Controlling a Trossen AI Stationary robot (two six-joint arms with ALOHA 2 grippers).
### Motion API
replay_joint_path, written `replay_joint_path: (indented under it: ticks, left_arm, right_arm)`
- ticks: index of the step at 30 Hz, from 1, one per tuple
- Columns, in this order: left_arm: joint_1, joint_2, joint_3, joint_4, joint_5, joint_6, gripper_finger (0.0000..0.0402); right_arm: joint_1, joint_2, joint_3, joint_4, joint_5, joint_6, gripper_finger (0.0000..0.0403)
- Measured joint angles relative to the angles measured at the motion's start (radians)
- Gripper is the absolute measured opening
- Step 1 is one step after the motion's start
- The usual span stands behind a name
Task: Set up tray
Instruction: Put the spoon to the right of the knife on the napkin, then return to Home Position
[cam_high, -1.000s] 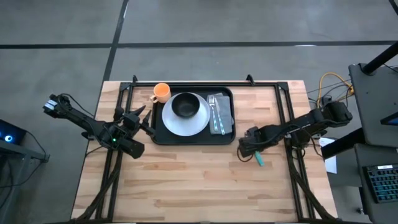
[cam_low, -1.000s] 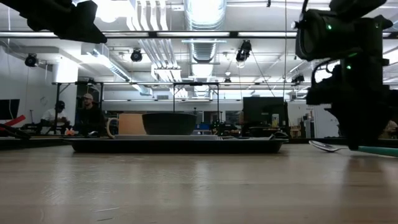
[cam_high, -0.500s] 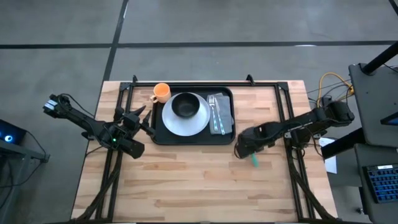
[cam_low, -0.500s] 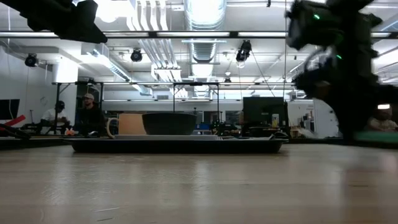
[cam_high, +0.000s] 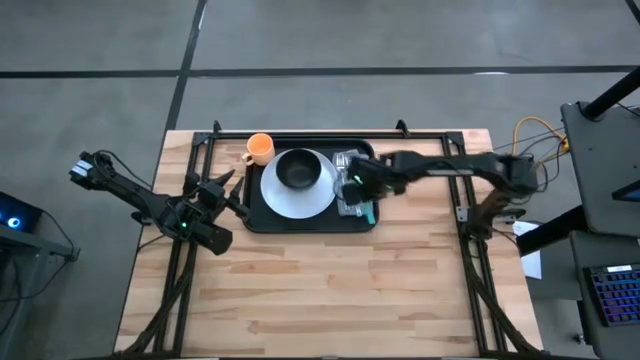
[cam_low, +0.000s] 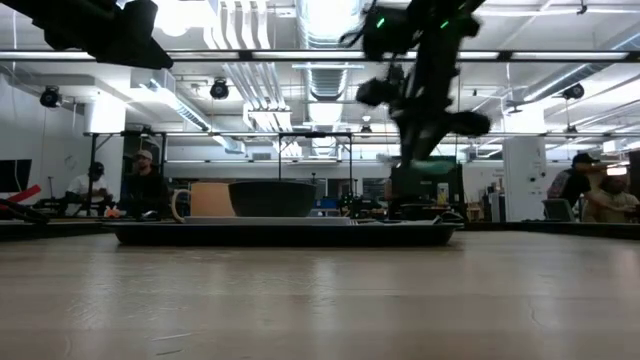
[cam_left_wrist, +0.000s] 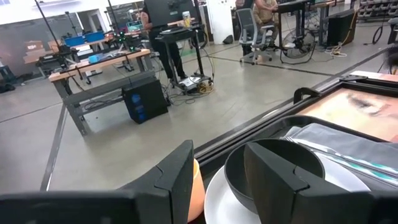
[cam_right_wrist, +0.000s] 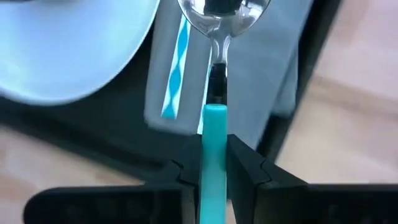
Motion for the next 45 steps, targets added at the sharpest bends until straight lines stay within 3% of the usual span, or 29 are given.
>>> replay_joint_path:
  ticks: [8, 14, 30, 38, 45]
  left_arm:
    - [0.0, 0.0, 0.0, 0.0, 0.001, 0.018, 0.0124]
    - [0.0, 0.0, 0.0, -0.002, 0.02, 0.027, 0.0124]
    - [0.0, 0.0, -0.001, -0.001, 0.029, 0.056, 0.0124]
    - [0.0, 0.0, -0.001, -0.001, 0.029, 0.056, 0.0124]
    - [0.0, 0.0, -0.001, -0.001, 0.05, 0.056, 0.0124]
  right_arm:
    - [-0.139, 0.269, 0.19, -0.013, -0.065, -0.157, 0.0034]
    - [-0.215, 0.359, 0.237, -0.054, -0.092, -0.183, 0.0034]
    - [-0.234, 0.365, 0.184, -0.055, -0.12, -0.106, 0.0036]
    - [-0.232, 0.361, 0.168, -0.025, -0.116, -0.124, 0.0114]
    - [-0.225, 0.348, 0.194, -0.032, -0.12, -0.232, 0.0147]
